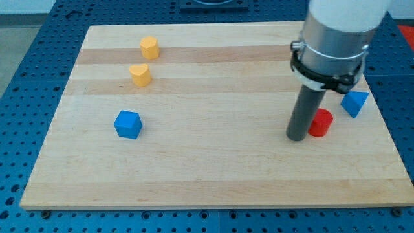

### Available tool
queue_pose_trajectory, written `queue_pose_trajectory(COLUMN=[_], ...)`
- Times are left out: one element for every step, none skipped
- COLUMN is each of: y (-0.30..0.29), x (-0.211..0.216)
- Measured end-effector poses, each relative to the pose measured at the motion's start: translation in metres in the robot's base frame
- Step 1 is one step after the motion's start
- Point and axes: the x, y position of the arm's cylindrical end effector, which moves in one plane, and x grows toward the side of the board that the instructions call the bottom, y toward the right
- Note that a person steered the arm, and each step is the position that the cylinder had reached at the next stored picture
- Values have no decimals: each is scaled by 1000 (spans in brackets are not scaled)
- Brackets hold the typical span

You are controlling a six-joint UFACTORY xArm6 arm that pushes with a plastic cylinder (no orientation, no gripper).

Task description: Slide the red circle below the blue triangle

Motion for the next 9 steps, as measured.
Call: queue_pose_trajectory(y=[-13,-10,10,27,36,38,38,28,29], x=[-3,-17,-32,-34,-24,-15,-13,-12,-8])
